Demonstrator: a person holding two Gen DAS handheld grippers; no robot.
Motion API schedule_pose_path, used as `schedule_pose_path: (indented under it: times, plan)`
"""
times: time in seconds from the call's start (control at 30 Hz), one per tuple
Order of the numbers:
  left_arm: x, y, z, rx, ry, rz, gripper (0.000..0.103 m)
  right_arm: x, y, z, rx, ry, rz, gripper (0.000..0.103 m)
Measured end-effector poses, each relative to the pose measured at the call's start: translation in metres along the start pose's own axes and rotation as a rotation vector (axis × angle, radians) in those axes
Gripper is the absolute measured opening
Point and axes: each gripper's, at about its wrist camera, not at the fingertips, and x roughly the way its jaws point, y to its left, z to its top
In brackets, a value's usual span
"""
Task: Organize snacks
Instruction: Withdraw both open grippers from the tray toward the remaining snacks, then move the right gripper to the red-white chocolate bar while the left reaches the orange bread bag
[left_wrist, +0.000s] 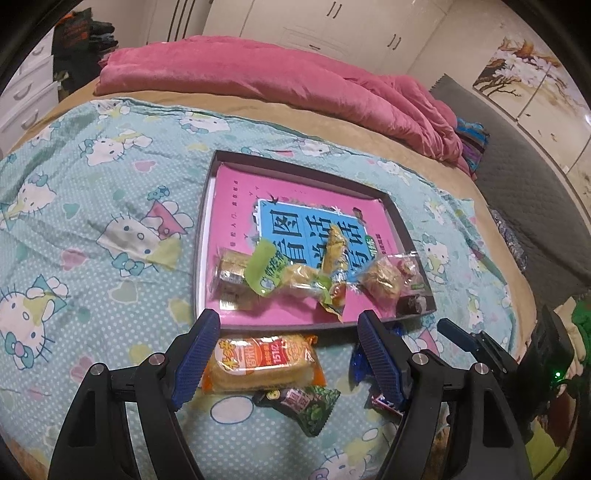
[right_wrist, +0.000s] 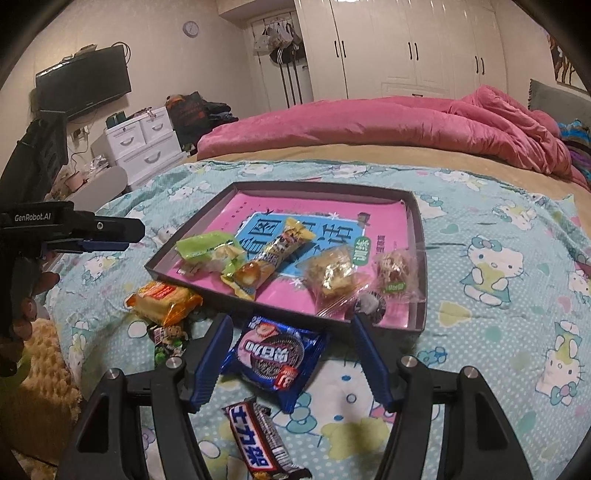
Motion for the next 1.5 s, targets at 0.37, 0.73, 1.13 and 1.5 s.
schedule_pose_path:
  times: [0.37, 0.73, 1.13, 1.5]
  plan:
    - [0.003, -0.007, -0.019, 0.004, 0.043, -0.015, 0.078, 0.002, 0.011, -0.012, -0.041, 0.068, 0.021, 0.066]
    - [0.009, -0.008, -0.036, -0.006, 0.095, -0.028, 0.078, 0.002, 0.012, -0.016, -0.043, 0.088, 0.021, 0.066]
    - [0.015, -0.001, -0.051, -0.031, 0.139, -0.026, 0.078, 0.000, 0.016, -0.020, -0.052, 0.118, 0.029, 0.066]
    - [0.015, 0.002, -0.062, -0.053, 0.165, -0.043, 0.078, 0.001, 0.023, -0.026, -0.079, 0.159, 0.049, 0.066]
